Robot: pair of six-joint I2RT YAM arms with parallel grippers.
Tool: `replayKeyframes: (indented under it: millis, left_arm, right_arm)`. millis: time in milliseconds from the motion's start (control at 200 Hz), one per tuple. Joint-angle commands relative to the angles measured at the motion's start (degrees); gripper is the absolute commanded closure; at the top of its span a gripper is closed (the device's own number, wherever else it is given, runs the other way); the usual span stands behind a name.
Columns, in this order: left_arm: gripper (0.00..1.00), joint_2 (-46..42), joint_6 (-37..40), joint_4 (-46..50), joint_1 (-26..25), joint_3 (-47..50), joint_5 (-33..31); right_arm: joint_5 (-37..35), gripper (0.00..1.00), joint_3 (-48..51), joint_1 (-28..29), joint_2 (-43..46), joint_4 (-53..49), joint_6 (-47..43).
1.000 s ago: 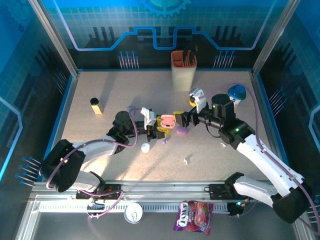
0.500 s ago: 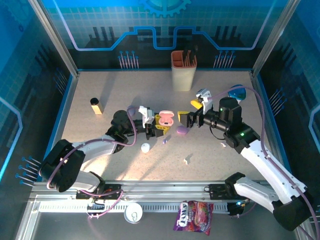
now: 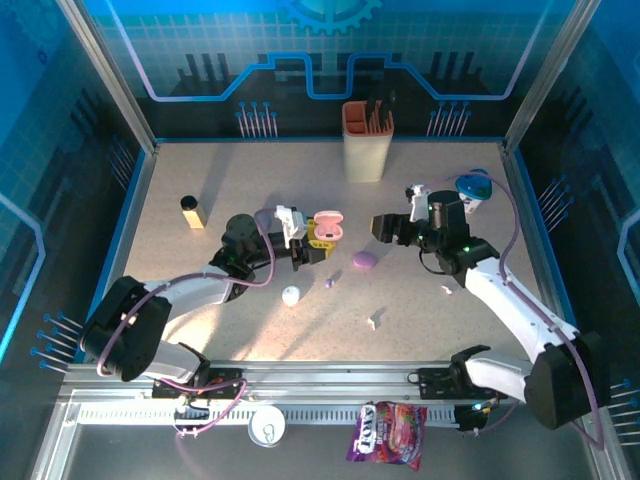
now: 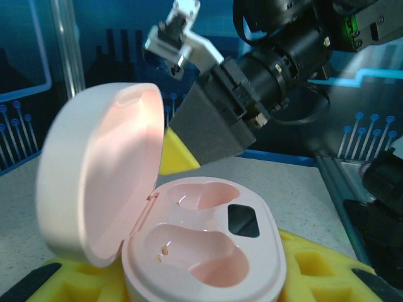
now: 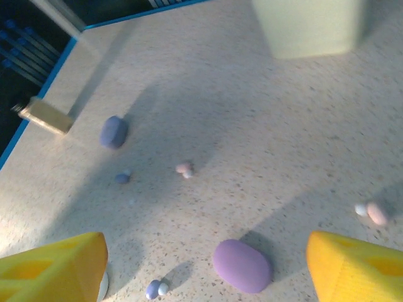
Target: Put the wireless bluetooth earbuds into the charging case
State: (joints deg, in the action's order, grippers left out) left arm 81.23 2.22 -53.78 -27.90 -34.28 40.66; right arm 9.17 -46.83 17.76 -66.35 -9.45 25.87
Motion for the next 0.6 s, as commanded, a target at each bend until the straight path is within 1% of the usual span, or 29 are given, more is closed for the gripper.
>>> replayKeyframes:
  millis: [0, 80, 185, 310, 465, 595]
  left_arm:
    - [0.76, -3.2, 4.2, 5.0, 0.5, -1.3, -3.3]
    - [0.76, -4.9, 5.5, 5.5, 0.7, 0.1, -4.1]
    - [0.76, -6.6, 6.0, 6.2, 1.7, 1.5, -4.3]
    - [0.75, -6.1, 4.2, 3.6, 3.6, 2.3, -3.7]
    - [0.76, -4.2, -2.0, -4.0, 6.3, 3.1, -2.1]
    - [0.76, -3.5, -3.1, -8.3, 6.8, 4.8, -1.9]
  right_arm:
    - [0.6, 0.18, 0.3, -1.6, -1.9, 0.3, 5.4]
    - [4.3, 0.19, -0.4, -1.4, -5.4, 1.4, 5.3]
    - [8.0, 0.19, -3.3, -0.3, -12.3, 1.2, 3.5]
    - [11.0, 0.20, -12.0, 1.4, -21.3, -2.7, -0.1]
    - [13.8, 0.23, -24.3, 4.8, -33.3, -10.3, -6.2]
    - [15.1, 0.26, -33.4, 6.7, -42.8, -14.3, -10.4]
